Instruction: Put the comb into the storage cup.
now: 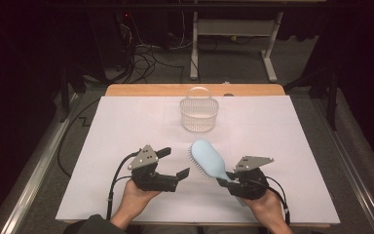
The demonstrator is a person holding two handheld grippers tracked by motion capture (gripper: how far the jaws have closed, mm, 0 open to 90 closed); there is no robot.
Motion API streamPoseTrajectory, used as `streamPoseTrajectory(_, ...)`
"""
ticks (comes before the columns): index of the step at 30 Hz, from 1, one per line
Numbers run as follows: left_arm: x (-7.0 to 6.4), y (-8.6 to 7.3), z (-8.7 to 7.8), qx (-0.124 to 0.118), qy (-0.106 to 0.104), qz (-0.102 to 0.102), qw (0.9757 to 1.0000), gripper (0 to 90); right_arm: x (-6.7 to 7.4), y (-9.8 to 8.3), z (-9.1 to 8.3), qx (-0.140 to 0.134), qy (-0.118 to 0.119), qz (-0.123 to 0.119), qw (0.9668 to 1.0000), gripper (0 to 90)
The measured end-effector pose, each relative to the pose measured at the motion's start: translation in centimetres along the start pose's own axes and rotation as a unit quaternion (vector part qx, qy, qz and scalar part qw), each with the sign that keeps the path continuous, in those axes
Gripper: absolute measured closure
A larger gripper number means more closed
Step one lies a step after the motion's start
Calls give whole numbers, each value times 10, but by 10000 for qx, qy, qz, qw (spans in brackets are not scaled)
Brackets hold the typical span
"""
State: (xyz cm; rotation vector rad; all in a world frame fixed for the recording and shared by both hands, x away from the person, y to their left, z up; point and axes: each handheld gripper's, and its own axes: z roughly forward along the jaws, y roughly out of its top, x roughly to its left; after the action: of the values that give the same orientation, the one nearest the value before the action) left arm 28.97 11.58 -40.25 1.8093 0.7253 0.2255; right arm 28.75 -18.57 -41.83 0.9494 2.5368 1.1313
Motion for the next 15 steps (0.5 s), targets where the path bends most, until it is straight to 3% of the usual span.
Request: streamPoseTrajectory(15,-6,4,19,172,-203,-106,9996,70,1,1,-2,-162,25,-21,9999,698)
